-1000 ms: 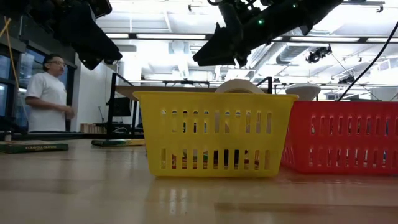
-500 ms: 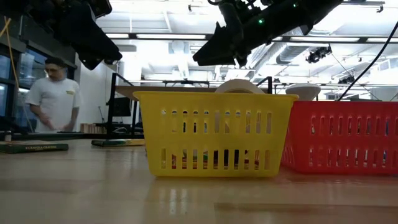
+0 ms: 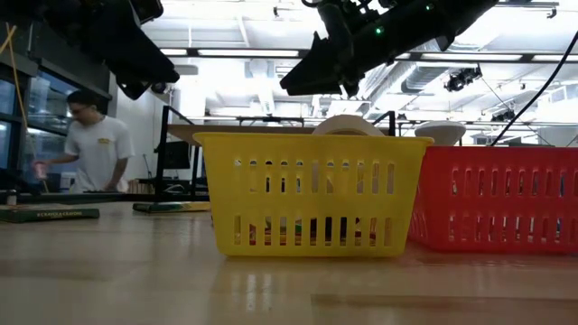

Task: Pick & Place Office Desk Supplies
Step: Put the bottom crayon box into the red bin

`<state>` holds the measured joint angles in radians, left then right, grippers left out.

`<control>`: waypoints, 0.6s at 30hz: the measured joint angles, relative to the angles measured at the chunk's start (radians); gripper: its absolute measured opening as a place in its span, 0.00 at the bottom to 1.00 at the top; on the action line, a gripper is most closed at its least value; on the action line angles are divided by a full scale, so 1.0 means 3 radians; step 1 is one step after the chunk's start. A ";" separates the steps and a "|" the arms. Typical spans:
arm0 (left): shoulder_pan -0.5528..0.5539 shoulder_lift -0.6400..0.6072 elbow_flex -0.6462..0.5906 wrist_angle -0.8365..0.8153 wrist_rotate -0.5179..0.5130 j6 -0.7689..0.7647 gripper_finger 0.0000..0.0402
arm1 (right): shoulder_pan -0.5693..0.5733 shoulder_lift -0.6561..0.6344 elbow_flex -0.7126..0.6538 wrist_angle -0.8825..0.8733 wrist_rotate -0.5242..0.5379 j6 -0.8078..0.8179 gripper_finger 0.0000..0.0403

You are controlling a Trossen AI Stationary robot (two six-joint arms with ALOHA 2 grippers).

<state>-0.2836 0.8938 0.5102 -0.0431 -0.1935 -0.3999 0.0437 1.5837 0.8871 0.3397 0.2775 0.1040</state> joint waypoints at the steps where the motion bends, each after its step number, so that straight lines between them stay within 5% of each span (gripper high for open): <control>1: 0.0000 0.0000 0.0000 -0.0001 0.0030 0.0000 0.18 | 0.0000 0.0000 0.0000 0.0000 0.0000 0.0000 0.35; 13: -0.0006 0.0001 0.0000 -0.0140 0.0778 0.0034 0.18 | 0.0000 0.0000 0.0000 0.0001 -0.0001 0.0000 0.35; 18: -0.0013 0.0001 0.0000 -0.0253 0.1386 0.0163 0.18 | 0.0000 0.0000 0.0000 0.0001 0.0000 0.0000 0.35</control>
<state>-0.2874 0.8940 0.5102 -0.1190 0.2222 -0.3509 0.0437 1.5837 0.8871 0.3401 0.2774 0.1040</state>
